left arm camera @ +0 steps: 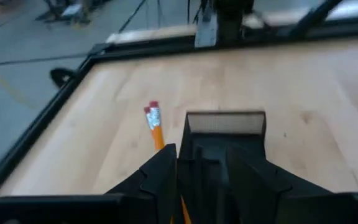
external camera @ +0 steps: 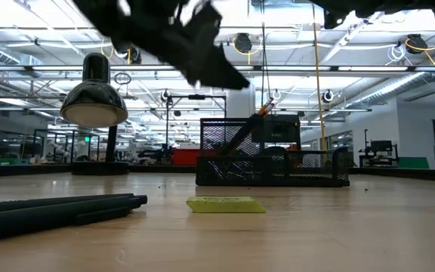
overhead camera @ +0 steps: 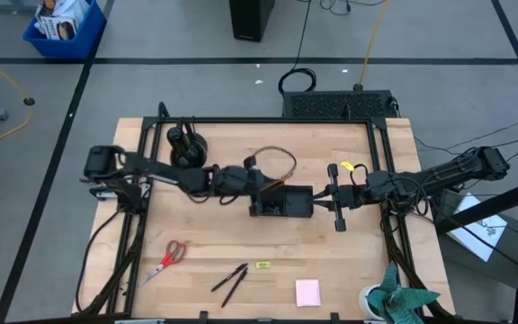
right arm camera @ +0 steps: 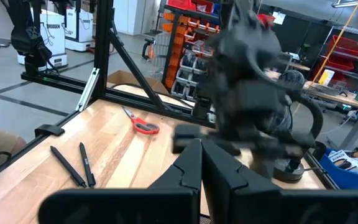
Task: Pick and place office supplies into organizer
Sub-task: Put the black pen into the black desk organizer
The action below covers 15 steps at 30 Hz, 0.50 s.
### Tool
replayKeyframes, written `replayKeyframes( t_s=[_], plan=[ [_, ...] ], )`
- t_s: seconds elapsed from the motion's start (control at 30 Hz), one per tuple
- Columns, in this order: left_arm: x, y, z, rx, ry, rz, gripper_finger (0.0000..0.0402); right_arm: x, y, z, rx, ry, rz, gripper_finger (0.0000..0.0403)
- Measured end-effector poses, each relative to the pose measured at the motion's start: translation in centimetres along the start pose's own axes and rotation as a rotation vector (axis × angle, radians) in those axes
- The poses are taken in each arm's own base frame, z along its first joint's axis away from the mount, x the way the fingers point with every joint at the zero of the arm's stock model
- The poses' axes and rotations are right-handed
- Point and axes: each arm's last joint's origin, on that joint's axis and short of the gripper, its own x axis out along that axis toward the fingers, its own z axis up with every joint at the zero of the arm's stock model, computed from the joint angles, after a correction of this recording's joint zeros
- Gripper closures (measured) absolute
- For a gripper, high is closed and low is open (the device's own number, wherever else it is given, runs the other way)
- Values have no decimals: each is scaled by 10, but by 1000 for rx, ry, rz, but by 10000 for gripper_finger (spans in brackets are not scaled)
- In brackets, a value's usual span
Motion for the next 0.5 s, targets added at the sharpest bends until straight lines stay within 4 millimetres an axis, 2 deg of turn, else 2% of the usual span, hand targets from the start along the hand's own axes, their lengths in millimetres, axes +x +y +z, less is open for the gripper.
replayKeyframes(
  t_s=[0.1,0.17,0.33,0.43,0.5],
  plan=[
    [-17,-26,17,43,170,46,257,0,0,0,0,1,0,403],
    [-29,-49,21,46,290,53,257,0,0,-1,-1,9,2,403],
    [-49,-106,-2,-94,536,26,256,0,0,-2,2,17,4,403],
    [-59,-137,-12,-244,587,-2,256,0,0,-2,20,16,4,403],
    [-64,-155,-24,-269,626,-6,256,0,0,-1,28,10,3,403]
  ],
)
